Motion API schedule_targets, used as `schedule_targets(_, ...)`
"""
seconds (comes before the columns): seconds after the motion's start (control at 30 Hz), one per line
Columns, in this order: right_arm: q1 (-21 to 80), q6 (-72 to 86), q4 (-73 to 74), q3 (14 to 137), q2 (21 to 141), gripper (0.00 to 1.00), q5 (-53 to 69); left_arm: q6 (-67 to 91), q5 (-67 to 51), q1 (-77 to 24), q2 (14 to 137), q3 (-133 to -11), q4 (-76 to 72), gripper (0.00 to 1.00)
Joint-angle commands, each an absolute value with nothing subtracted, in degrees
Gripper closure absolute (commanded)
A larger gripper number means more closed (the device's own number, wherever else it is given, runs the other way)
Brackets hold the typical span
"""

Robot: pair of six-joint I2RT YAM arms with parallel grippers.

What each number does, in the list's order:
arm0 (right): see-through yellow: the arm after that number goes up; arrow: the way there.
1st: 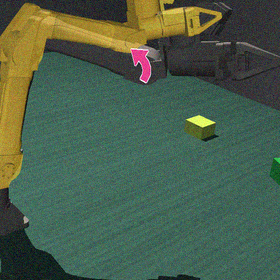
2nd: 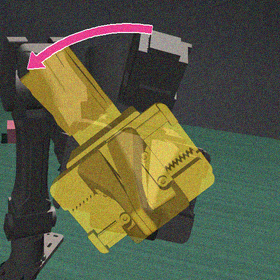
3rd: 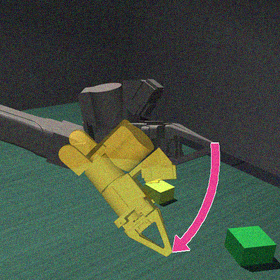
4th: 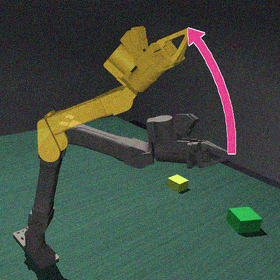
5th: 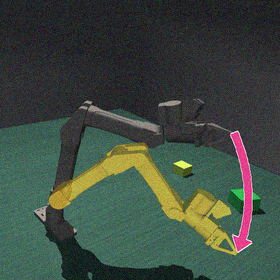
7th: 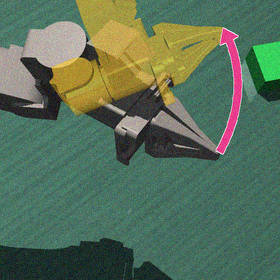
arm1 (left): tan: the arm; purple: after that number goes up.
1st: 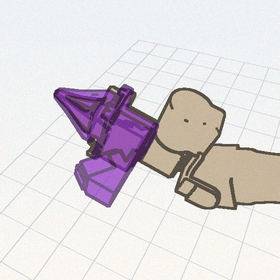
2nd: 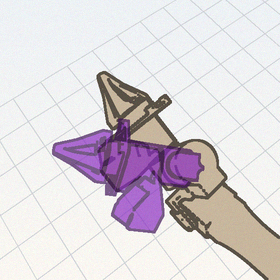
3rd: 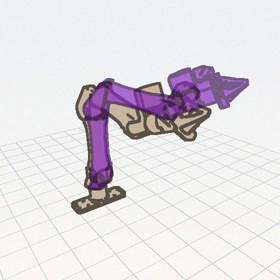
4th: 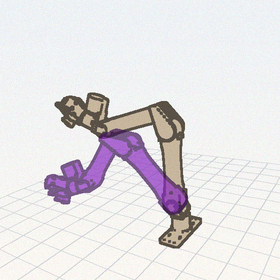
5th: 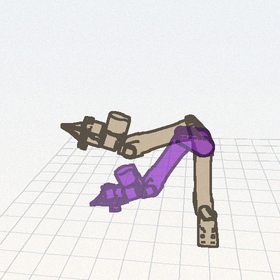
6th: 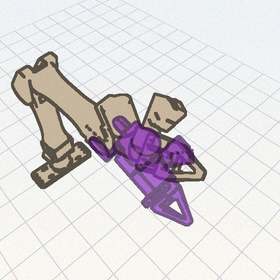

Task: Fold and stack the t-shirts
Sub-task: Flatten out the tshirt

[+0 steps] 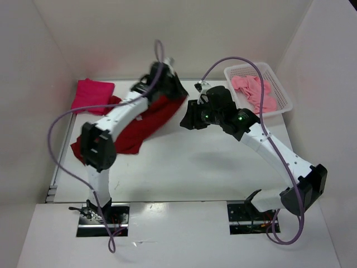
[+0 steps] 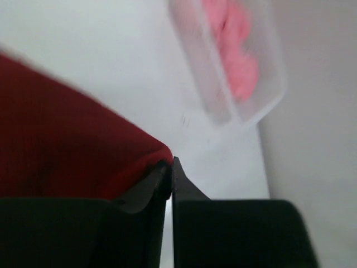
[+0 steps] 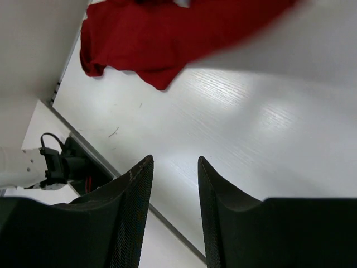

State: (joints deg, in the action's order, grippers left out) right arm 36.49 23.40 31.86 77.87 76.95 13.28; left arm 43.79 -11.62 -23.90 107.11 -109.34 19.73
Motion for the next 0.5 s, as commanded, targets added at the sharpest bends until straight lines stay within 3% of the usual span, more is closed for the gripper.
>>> schedule_targets(0.0, 35.08, 24.43, 30.84, 76.73, 74.71, 0.56, 10.2, 48.85, -13.26, -32.25, 111.52, -106.88, 14.26, 0.85)
schedule_targets(0.07, 34.37, 24.43, 30.85, 75.16, 74.09, 0.56, 10.2, 50.27, -15.03, -32.78, 114.25, -106.88, 13.54, 0.68)
schedule_targets(0.1, 33.5, 25.04, 30.85, 74.28, 73.4, 0.56, 10.2, 49.75, -15.03, -32.78, 114.26, -106.88, 13.54, 0.47)
schedule_targets(0.13, 32.96, 25.05, 30.33, 72.35, 73.39, 0.56, 10.2, 48.7, -14.42, -32.78, 113.39, -106.88, 13.54, 0.37)
schedule_targets(0.23, 32.96, 25.66, 28.92, 69.27, 75.05, 0.64, 11.24, 44.57, -12.84, -29.19, 107.88, -103.46, 14.85, 0.14)
schedule_targets(0.3, 32.96, 26.28, 26.99, 68.47, 76.89, 0.81, 13.26, 42.99, -12.22, -25.25, 103.12, -95.48, 14.85, 0.12)
schedule_targets(0.4, 32.96, 26.28, 24.45, 68.47, 80.67, 0.94, 13.8, 42.19, -10.3, -17.36, 91.18, -78.23, 15.38, 0.12)
schedule_targets(0.47, 32.96, 25.5, 24.43, 70.48, 84.54, 0.93, 13.02, 42.19, -10.28, -11.81, 82.12, -68.95, 15.9, 0.12)
